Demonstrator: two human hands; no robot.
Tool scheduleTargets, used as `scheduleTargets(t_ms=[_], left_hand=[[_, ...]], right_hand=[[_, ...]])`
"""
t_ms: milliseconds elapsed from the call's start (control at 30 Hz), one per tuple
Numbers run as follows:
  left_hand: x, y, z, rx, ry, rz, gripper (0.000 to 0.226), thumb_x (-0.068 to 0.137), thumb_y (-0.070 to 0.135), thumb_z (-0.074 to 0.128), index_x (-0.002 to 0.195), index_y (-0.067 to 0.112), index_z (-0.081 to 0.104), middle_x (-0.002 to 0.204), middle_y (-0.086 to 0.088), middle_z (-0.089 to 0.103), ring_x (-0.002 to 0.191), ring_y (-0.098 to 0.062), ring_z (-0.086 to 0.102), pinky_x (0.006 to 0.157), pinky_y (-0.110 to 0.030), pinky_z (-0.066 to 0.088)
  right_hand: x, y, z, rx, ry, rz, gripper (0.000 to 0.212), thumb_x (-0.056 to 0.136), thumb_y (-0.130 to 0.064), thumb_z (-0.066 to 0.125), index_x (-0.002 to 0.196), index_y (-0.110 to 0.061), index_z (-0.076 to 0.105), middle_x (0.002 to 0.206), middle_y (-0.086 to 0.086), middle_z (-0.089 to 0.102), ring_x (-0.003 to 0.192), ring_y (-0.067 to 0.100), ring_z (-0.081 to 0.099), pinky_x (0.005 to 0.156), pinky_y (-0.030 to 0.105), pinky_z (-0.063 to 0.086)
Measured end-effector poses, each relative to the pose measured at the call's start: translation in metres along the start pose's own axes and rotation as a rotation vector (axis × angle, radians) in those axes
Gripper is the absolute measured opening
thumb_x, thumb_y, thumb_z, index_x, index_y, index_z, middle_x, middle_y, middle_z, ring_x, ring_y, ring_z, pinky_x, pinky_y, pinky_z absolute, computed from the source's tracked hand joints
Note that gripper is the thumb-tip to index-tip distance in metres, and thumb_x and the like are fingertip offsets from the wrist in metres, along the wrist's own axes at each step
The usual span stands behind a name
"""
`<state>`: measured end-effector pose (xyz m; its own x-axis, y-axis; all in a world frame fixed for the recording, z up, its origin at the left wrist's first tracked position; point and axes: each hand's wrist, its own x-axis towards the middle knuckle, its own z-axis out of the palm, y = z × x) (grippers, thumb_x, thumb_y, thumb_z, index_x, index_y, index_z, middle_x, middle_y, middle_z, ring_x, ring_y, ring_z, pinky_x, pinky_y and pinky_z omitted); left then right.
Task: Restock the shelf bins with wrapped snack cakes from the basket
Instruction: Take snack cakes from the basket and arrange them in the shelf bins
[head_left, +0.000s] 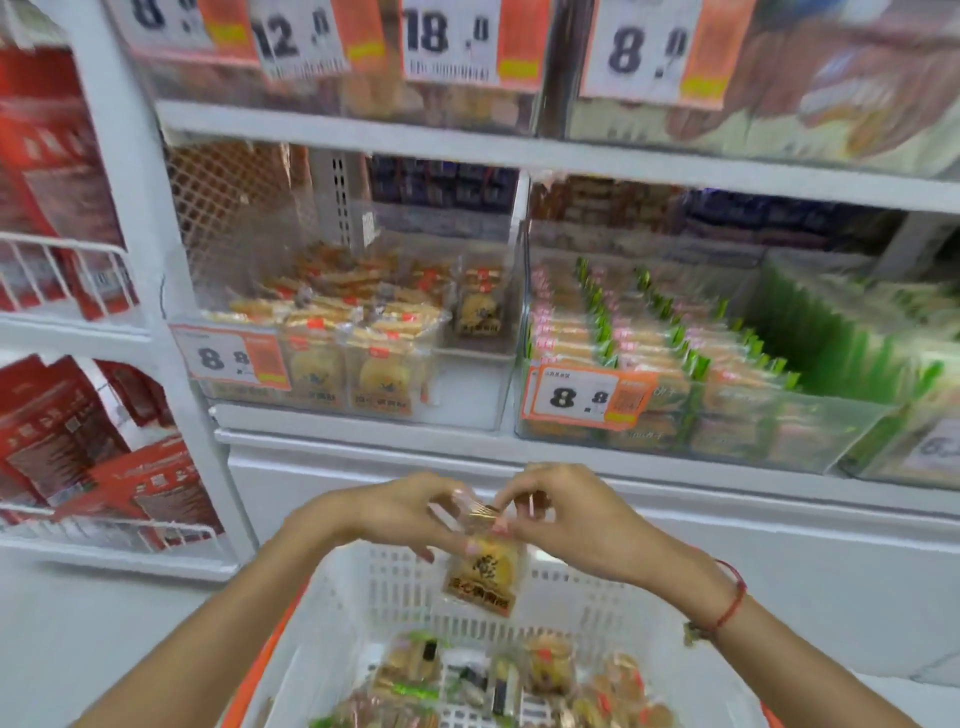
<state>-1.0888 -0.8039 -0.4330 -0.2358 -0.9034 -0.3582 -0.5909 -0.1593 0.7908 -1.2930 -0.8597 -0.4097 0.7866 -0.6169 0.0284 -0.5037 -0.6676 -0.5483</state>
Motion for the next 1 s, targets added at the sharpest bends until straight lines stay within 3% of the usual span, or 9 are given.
scheduleTargets(t_ms=[100,167,233,300,367,500,700,867,1000], left_hand=[[-0.028,0.027,-0.037,-0.093,0.13,0.103,0.035,0.08,0.02,0.073,0.113,0.012,0.063,0.096,0.005,0.069,0.085,-0.008,0.066,0.079,-0.027,0.053],[-0.045,0.047,-0.06,-0.123,0.249,0.185,0.044,0.073,0.032,0.076,0.114,0.018,0.065,0.104,0.005,0.072,0.094,-0.011,0.068,0.083,-0.028,0.055],[-0.054,0.065,-0.078,-0.182,0.391,0.244,0.046,0.066,0.038,0.076,0.109,0.025,0.068,0.106,0.004,0.073,0.098,-0.013,0.069,0.083,-0.03,0.056],[-0.053,0.08,-0.094,-0.233,0.512,0.313,0.034,0.068,0.034,0.074,0.102,0.029,0.071,0.102,0.004,0.073,0.095,-0.012,0.07,0.078,-0.027,0.058],[-0.044,0.091,-0.11,-0.247,0.617,0.343,0.027,0.077,0.027,0.073,0.104,0.028,0.07,0.102,0.003,0.073,0.094,-0.011,0.069,0.08,-0.027,0.057],[-0.005,0.101,-0.146,-0.285,0.753,0.277,0.03,0.084,0.016,0.071,0.113,0.013,0.065,0.105,-0.002,0.068,0.096,-0.015,0.069,0.074,-0.021,0.058],[0.059,0.098,-0.17,-0.108,0.591,0.117,0.045,0.083,0.013,0.072,0.124,0.013,0.053,0.1,0.004,0.061,0.093,-0.013,0.061,0.074,-0.02,0.053],[0.082,0.106,-0.183,-0.034,0.54,0.092,0.008,0.088,0.017,0.066,0.088,0.023,0.061,0.105,-0.002,0.065,0.103,-0.017,0.061,0.096,-0.031,0.049],[0.087,0.1,-0.185,-0.093,0.523,0.077,0.007,0.09,0.016,0.063,0.092,0.023,0.061,0.108,-0.002,0.064,0.099,-0.014,0.061,0.083,-0.022,0.052]], right_hand=[[0.013,-0.013,-0.043,0.117,0.328,-0.145,0.007,0.088,-0.029,0.064,0.093,-0.032,0.069,0.084,-0.012,0.067,0.077,0.007,0.062,0.073,0.029,0.052],[0.027,-0.018,-0.071,0.083,0.594,-0.198,0.011,0.089,-0.021,0.062,0.093,-0.029,0.068,0.087,-0.011,0.067,0.077,0.006,0.06,0.072,0.024,0.05],[0.045,-0.021,-0.092,0.005,0.727,-0.179,0.011,0.092,-0.019,0.06,0.097,-0.025,0.067,0.092,-0.009,0.065,0.082,0.007,0.058,0.075,0.022,0.047],[0.066,-0.015,-0.102,-0.088,0.683,-0.111,0.018,0.094,-0.027,0.056,0.11,-0.022,0.064,0.104,-0.005,0.063,0.097,0.011,0.056,0.085,0.028,0.046],[0.082,-0.009,-0.102,-0.107,0.501,-0.035,0.035,0.096,-0.04,0.049,0.127,-0.026,0.054,0.121,-0.003,0.058,0.114,0.015,0.052,0.095,0.036,0.045],[0.092,-0.002,-0.096,-0.004,0.366,-0.004,0.046,0.095,-0.055,0.037,0.139,-0.044,0.033,0.119,-0.011,0.058,0.098,0.008,0.06,0.088,0.042,0.051],[0.095,0.006,-0.098,0.192,0.371,-0.012,0.041,0.09,-0.058,0.046,0.13,-0.056,0.038,0.111,-0.022,0.059,0.102,0.001,0.059,0.092,0.04,0.052],[0.097,0.003,-0.096,0.116,0.428,-0.019,0.044,0.089,-0.06,0.043,0.133,-0.053,0.038,0.106,-0.022,0.061,0.097,-0.004,0.059,0.087,0.03,0.051],[0.096,0.006,-0.092,0.074,0.55,-0.015,0.034,0.1,-0.043,0.036,0.13,-0.037,0.051,0.095,-0.005,0.067,0.06,-0.002,0.055,0.059,0.016,0.043]])
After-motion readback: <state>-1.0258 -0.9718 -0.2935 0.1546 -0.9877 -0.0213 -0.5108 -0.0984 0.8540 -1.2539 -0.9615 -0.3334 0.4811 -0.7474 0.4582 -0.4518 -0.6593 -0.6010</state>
